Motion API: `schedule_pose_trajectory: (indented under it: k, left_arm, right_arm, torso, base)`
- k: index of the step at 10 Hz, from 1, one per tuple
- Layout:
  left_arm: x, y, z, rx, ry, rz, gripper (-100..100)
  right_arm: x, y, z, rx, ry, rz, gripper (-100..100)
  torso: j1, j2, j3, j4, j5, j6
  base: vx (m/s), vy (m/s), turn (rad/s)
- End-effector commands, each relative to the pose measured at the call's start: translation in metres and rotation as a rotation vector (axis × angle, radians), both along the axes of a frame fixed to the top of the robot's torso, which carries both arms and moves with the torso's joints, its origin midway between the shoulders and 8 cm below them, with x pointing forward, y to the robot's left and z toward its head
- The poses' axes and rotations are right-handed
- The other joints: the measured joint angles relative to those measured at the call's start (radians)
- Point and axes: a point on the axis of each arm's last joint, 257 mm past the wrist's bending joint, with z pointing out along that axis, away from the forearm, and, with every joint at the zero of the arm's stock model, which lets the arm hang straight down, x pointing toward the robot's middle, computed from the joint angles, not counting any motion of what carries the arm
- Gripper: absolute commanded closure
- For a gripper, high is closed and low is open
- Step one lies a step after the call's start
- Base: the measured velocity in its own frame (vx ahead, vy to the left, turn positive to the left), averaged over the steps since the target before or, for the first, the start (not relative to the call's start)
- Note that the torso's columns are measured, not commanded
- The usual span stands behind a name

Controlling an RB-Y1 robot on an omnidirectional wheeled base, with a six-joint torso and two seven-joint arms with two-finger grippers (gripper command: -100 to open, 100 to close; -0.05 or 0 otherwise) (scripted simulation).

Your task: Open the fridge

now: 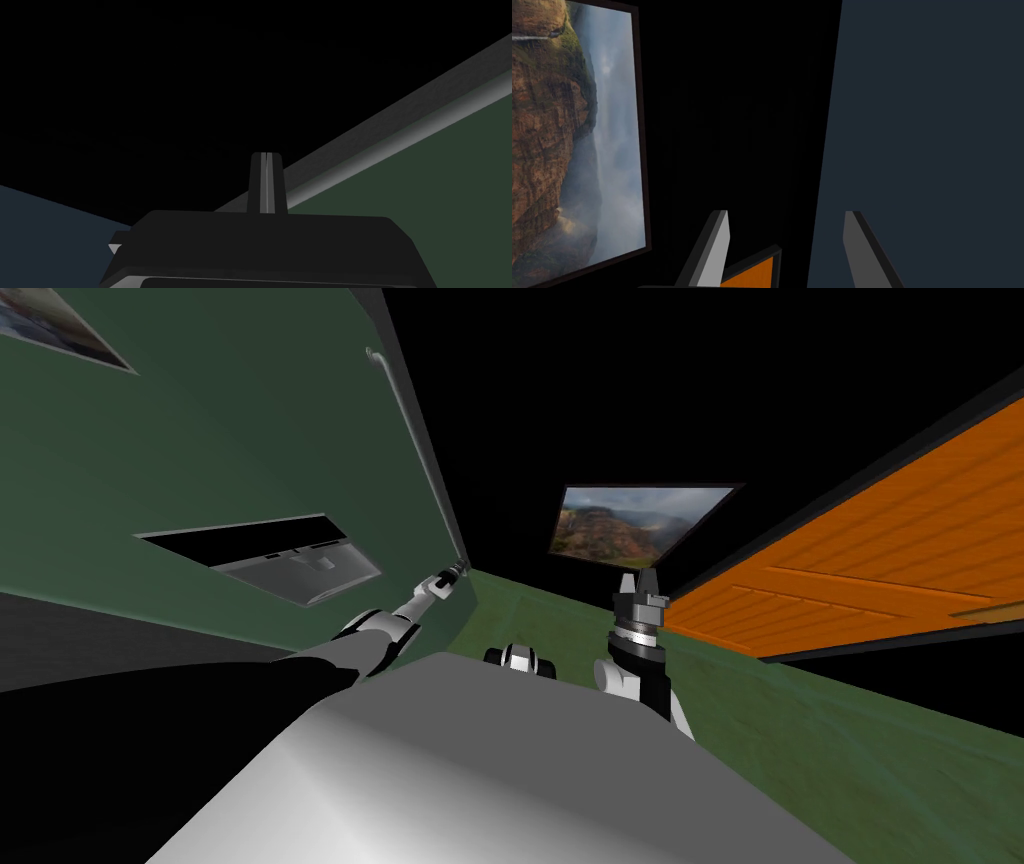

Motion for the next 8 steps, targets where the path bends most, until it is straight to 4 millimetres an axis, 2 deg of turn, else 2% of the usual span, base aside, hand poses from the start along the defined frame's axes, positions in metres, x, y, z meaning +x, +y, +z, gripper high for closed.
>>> schedule_pose_trajectory:
  k: [1, 2, 3, 5, 6, 7, 8]
  left_arm:
    - [-0.007, -0.005, 0.003, 0.000, -0.002, -0.024, 100]
    - [-0.017, 0.000, -0.006, 0.000, 0.021, -0.024, 100]
    - [-0.014, -0.008, 0.003, 0.000, 0.002, -0.041, 100]
    - [-0.015, -0.007, 0.001, -0.001, 0.004, -0.039, 100]
    - [-0.015, 0.009, -0.002, -0.007, 0.023, 0.000, -100]
    - [-0.015, 0.018, -0.004, -0.010, 0.033, 0.022, -100]
    - [-0.015, 0.018, -0.004, -0.010, 0.033, 0.022, -100]
  right_arm:
    - [0.000, 0.000, 0.000, 0.000, 0.000, 0.000, 0]
    - [0.000, 0.000, 0.000, 0.000, 0.000, 0.000, 0]
    - [0.000, 0.000, 0.000, 0.000, 0.000, 0.000, 0]
    - [0.000, 0.000, 0.000, 0.000, 0.000, 0.000, 0]
    - [0.000, 0.000, 0.000, 0.000, 0.000, 0.000, 0]
    - [0.000, 0.000, 0.000, 0.000, 0.000, 0.000, 0]
    - [0.000, 0.000, 0.000, 0.000, 0.000, 0.000, 0]
  torso:
    - [-0.001, 0.001, 0.001, 0.000, 0.000, 0.000]
    - [0.000, 0.000, 0.000, 0.000, 0.000, 0.000]
    - [0.001, 0.001, 0.000, 0.000, 0.001, 0.000]
    - [0.003, -0.003, -0.002, -0.001, 0.001, 0.000]
    - [0.003, -0.004, -0.003, -0.001, 0.001, 0.000]
    - [0.004, -0.006, -0.004, -0.002, 0.001, 0.000]
    - [0.003, -0.006, -0.004, -0.002, 0.001, 0.000]
  base:
    - [-0.114, -0.056, -0.089]
    - [-0.127, -0.047, -0.180]
    - [-0.108, -0.042, -0.077]
    - [-0.033, -0.013, 0.014]
    - [0.064, 0.032, -0.020]
    - [0.128, 0.053, -0.023]
    - [0.109, 0.048, -0.004]
